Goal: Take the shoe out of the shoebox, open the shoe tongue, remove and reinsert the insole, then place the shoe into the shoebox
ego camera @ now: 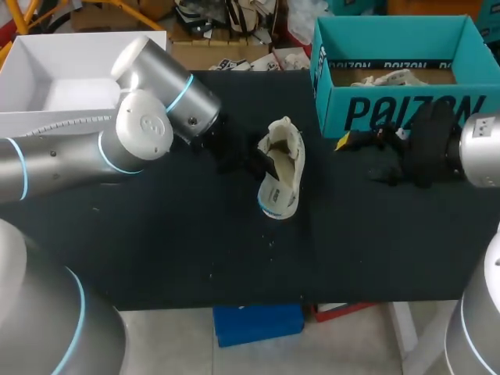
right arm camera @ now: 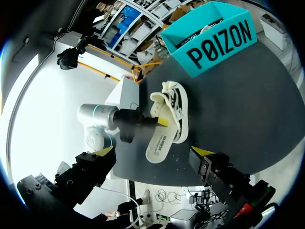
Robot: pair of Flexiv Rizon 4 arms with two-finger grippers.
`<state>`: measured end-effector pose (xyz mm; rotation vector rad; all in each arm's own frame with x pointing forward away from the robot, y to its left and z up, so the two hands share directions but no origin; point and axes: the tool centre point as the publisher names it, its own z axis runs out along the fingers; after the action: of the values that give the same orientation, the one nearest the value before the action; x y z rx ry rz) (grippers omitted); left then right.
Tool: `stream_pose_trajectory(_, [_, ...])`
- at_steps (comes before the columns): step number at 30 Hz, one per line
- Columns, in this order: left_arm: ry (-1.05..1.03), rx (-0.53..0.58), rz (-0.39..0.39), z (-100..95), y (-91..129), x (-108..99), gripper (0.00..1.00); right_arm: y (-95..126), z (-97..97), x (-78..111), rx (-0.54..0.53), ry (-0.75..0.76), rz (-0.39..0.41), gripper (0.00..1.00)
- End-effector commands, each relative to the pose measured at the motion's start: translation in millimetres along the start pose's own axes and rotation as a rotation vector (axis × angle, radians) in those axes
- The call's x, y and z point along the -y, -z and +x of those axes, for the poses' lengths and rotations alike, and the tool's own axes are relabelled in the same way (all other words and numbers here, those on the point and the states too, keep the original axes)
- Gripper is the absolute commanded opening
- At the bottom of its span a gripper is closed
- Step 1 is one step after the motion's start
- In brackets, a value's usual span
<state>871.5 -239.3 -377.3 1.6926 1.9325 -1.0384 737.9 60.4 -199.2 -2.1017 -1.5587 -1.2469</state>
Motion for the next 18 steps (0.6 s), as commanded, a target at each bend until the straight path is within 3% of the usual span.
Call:
stream_pose_trajectory(1, [0.01,-0.004,-0.013,-1.1,-4.6,-8.3,0.0,0.5,0.2,0.3,0.001,-0.001,0.0,1.0])
stream_pose_trajectory(18, [0.025,-0.005,-0.067,-10.1,-4.3,-31.7,0.0,0.5,0.2,0.3,0.001,-0.001,0.0,1.0])
